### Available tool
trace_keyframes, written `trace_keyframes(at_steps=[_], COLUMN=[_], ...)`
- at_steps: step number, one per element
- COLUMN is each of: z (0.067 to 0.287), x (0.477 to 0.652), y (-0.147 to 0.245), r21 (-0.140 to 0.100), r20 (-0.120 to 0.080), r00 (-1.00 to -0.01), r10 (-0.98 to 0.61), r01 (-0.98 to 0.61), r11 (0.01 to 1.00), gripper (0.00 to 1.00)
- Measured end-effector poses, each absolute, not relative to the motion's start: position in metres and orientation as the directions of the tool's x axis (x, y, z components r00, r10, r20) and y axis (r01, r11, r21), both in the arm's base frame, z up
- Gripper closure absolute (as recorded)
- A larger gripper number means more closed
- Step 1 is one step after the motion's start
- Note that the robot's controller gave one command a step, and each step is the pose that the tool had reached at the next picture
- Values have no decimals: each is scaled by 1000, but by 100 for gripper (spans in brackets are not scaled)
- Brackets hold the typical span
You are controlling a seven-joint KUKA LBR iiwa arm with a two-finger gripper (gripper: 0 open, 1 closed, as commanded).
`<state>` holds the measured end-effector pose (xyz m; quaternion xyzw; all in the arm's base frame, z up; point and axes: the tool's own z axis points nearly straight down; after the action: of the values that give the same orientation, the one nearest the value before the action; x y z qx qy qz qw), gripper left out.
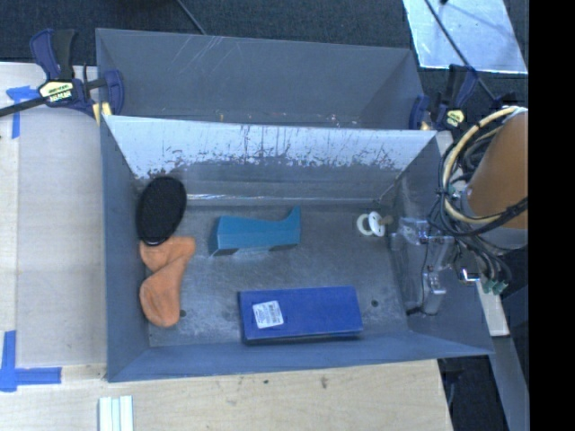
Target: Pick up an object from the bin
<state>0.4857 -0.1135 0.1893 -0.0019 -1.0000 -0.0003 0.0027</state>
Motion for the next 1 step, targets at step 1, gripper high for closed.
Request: trace_keyframes(at_steps=[1], z=[194], x=[488], y=[-113], r21=[-1], r20=[-3], r00=[-1000], r10=[0], r01=[0], r11=[1000], gripper=[0])
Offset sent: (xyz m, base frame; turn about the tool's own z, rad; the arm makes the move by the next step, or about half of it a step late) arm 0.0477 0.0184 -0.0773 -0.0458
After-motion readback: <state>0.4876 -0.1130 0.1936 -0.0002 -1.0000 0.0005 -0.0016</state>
